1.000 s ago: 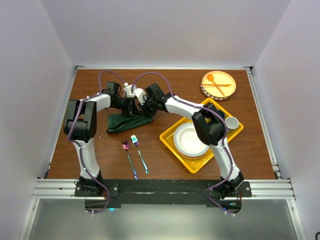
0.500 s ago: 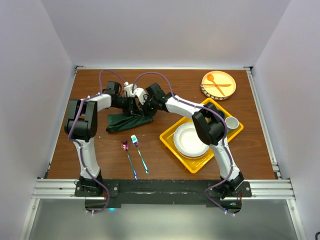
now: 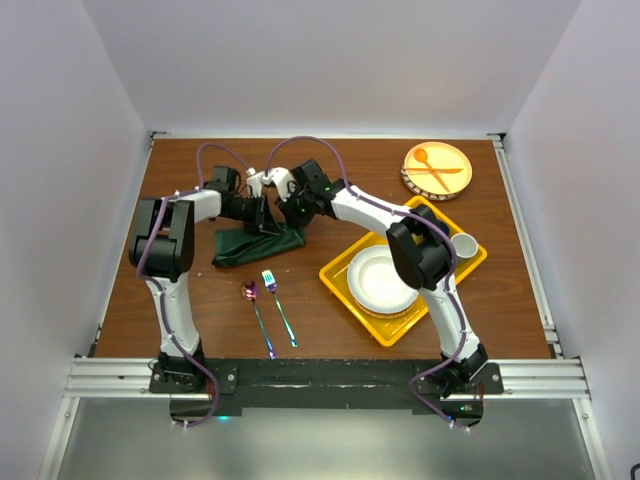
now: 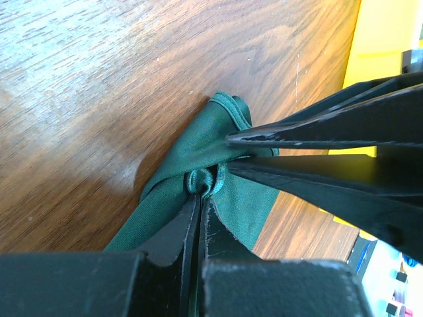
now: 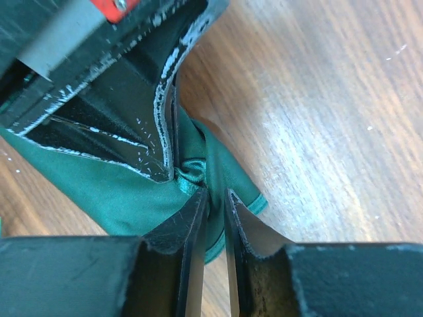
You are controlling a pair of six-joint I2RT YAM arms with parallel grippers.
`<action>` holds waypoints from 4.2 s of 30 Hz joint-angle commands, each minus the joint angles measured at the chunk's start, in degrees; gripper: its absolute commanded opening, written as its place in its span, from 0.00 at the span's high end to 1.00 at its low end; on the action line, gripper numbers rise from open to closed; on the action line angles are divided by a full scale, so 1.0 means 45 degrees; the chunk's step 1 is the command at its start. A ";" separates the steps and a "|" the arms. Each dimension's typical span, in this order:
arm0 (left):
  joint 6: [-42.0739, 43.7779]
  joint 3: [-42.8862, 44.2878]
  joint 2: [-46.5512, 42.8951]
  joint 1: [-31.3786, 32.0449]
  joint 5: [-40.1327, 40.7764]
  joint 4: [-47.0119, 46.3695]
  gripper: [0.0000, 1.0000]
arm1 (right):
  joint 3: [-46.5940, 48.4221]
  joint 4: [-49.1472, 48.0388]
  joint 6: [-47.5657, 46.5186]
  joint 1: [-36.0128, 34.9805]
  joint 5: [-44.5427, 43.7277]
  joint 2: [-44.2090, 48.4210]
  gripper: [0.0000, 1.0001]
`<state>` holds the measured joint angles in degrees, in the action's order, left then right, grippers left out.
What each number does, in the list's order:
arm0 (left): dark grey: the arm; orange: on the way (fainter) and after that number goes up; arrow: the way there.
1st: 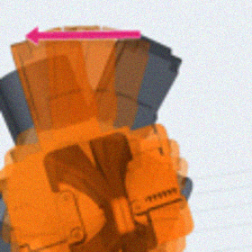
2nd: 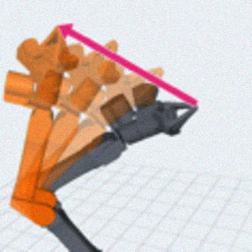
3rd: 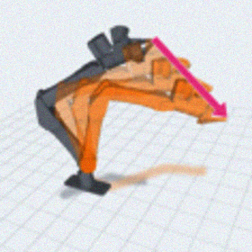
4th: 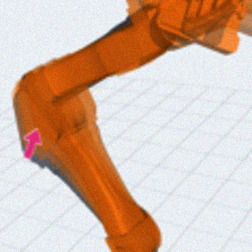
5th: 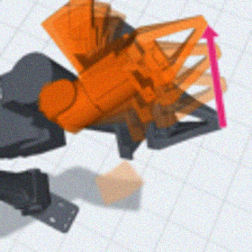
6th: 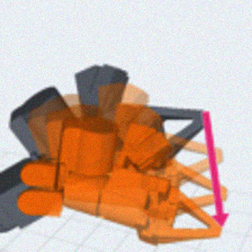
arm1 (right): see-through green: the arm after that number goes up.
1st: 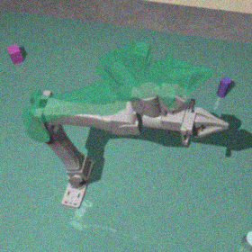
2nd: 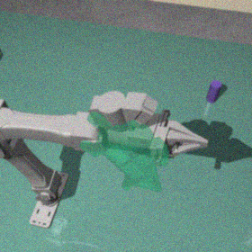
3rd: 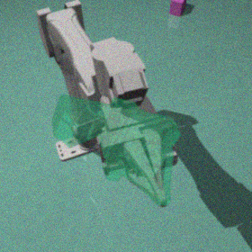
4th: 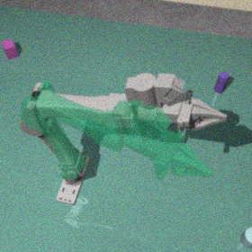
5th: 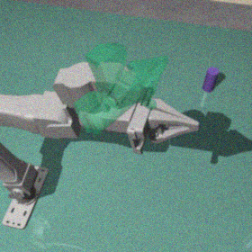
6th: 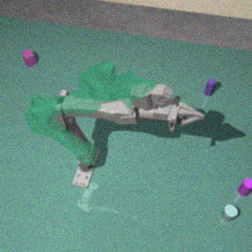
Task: Fold the napkin into a case and place the utensils inside
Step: Stuff the top corner of the smaller-rectangle-folded napkin at the center of the board.
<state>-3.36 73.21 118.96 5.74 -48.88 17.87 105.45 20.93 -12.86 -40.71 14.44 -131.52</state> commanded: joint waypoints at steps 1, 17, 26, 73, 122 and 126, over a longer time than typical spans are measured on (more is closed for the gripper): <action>0.0570 -0.0215 0.0518 -0.0123 0.0882 0.0561 1.00 | 0.1039 0.0622 -0.0032 0.0081 -0.0064 0.0439 0.79; 0.0277 -0.0175 0.0577 -0.0123 0.0883 0.0443 1.00 | 0.1274 0.1306 -0.0911 0.0042 -0.0005 -0.0126 0.85; 0.0218 -0.0253 0.0577 -0.0123 0.0980 0.0385 1.00 | 0.1196 0.1112 -0.0717 0.0043 0.0249 0.0340 1.00; -0.0016 -0.0175 0.0616 -0.0103 0.0648 0.0268 1.00 | 0.0786 0.0897 -0.1945 -0.0114 -0.0181 0.0088 0.67; -0.1402 0.0196 -0.0360 0.0287 -0.0543 -0.0553 1.00 | 0.0512 -0.0061 -0.1790 -0.0348 -0.0044 0.0400 1.00; -0.1813 0.0215 -0.0536 0.0307 -0.0816 -0.1098 1.00 | 0.0474 -0.0080 -0.1868 -0.0329 -0.0005 0.0439 1.00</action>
<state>-8.91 73.23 119.46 6.55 -50.57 16.34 108.18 22.68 -20.03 -41.71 12.80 -132.70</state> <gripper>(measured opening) 0.029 0.012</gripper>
